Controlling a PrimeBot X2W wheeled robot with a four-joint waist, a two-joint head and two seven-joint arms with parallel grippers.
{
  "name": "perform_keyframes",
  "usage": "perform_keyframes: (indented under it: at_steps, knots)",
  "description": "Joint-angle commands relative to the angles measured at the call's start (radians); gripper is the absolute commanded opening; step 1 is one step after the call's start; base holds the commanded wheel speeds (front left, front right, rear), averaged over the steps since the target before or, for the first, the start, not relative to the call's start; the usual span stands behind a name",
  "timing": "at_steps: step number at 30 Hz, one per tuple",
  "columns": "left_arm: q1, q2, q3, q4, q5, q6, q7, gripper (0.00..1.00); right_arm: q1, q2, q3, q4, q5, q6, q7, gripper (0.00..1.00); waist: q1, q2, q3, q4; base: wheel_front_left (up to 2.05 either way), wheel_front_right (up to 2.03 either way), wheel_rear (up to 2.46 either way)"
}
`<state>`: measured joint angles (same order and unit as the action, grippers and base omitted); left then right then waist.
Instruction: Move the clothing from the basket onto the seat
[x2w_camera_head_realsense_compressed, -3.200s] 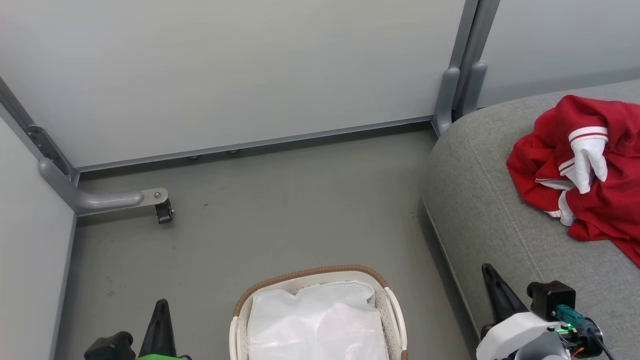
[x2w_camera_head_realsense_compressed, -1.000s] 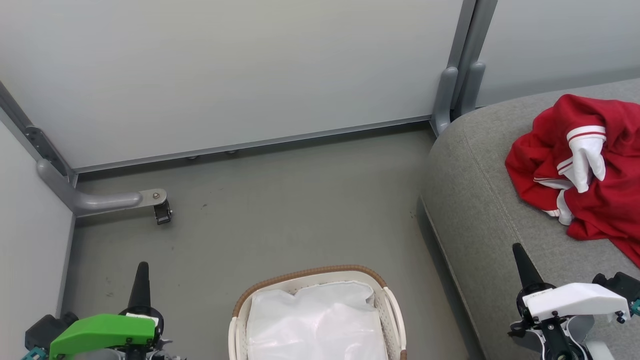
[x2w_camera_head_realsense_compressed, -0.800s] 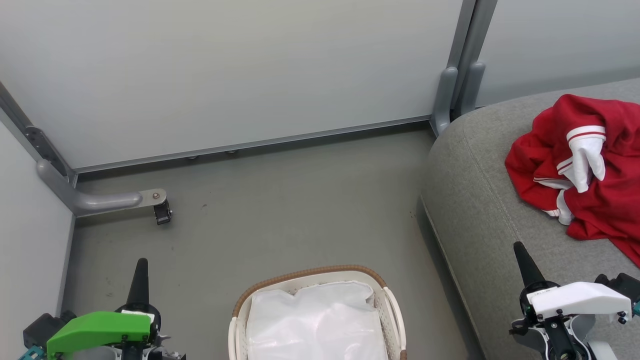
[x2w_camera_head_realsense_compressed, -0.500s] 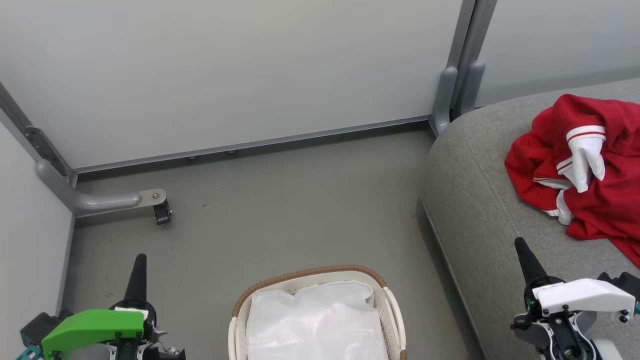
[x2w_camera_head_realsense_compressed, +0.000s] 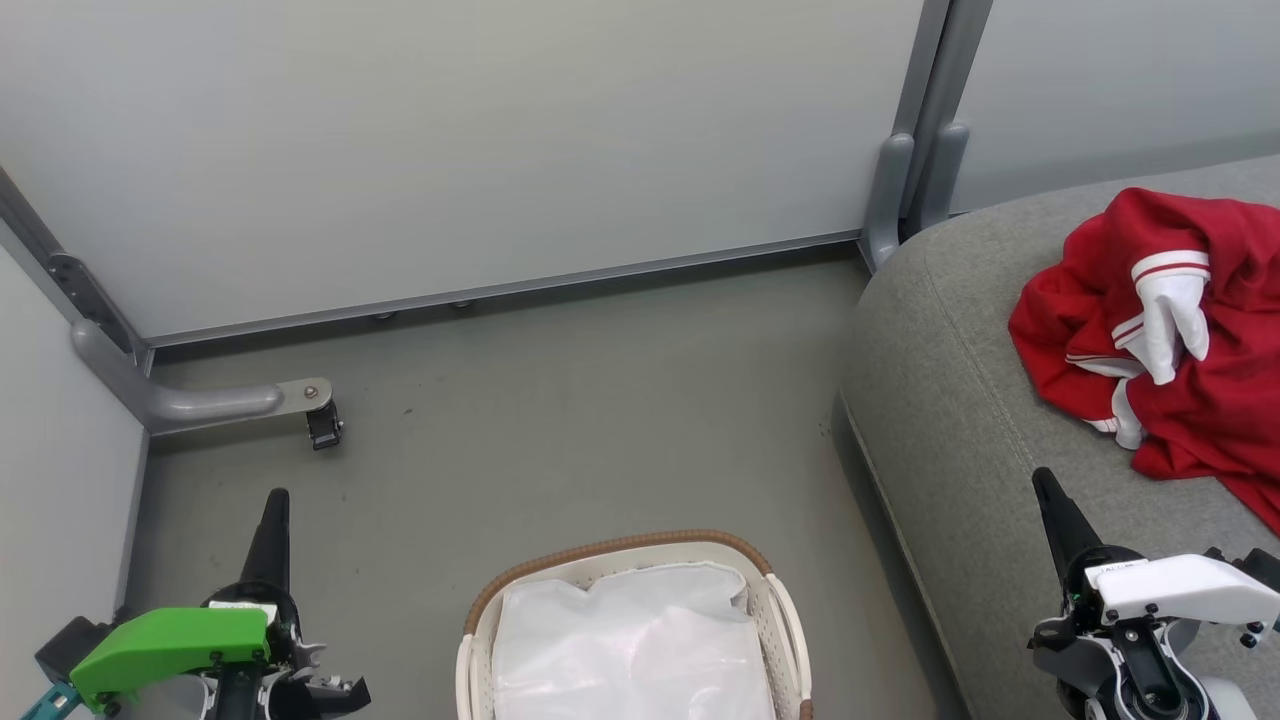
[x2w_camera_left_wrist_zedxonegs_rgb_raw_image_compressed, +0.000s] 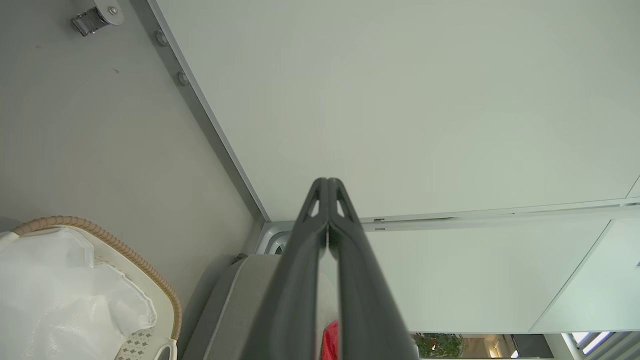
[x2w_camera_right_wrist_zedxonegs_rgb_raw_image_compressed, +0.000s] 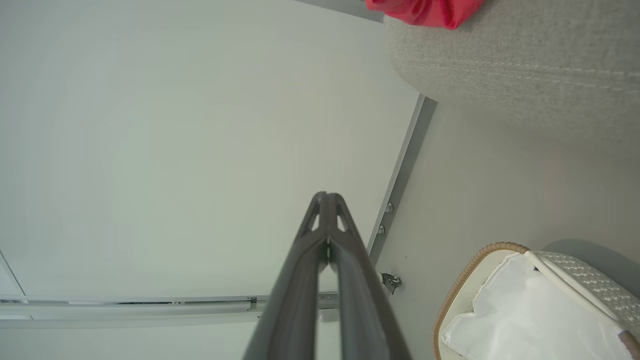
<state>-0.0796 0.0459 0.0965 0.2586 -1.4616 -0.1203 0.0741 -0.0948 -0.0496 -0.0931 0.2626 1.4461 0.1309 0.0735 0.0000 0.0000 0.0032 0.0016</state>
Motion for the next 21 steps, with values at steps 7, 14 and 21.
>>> perform_keyframes:
  at_steps: [7,14,21]
  knots:
    - [-0.029,0.007,0.011,-0.011,-0.071,-0.008,0.02,0.0,-0.016,-0.003,-0.013,-0.012,0.077,0.0,0.021,0.0,0.0,0.0,0.0,-0.001,0.0,0.0,0.0]
    - [-0.032,0.007,0.016,-0.013,-0.116,-0.012,0.032,0.0,-0.018,-0.002,-0.018,-0.017,0.127,0.0,0.034,0.0,0.0,0.0,0.0,-0.001,0.0,0.0,0.0]
    - [-0.037,0.007,0.02,-0.016,-0.157,-0.014,0.044,0.0,-0.018,-0.002,-0.024,-0.021,0.172,0.0,0.045,0.0,0.0,0.0,0.0,-0.002,0.0,0.0,0.0]
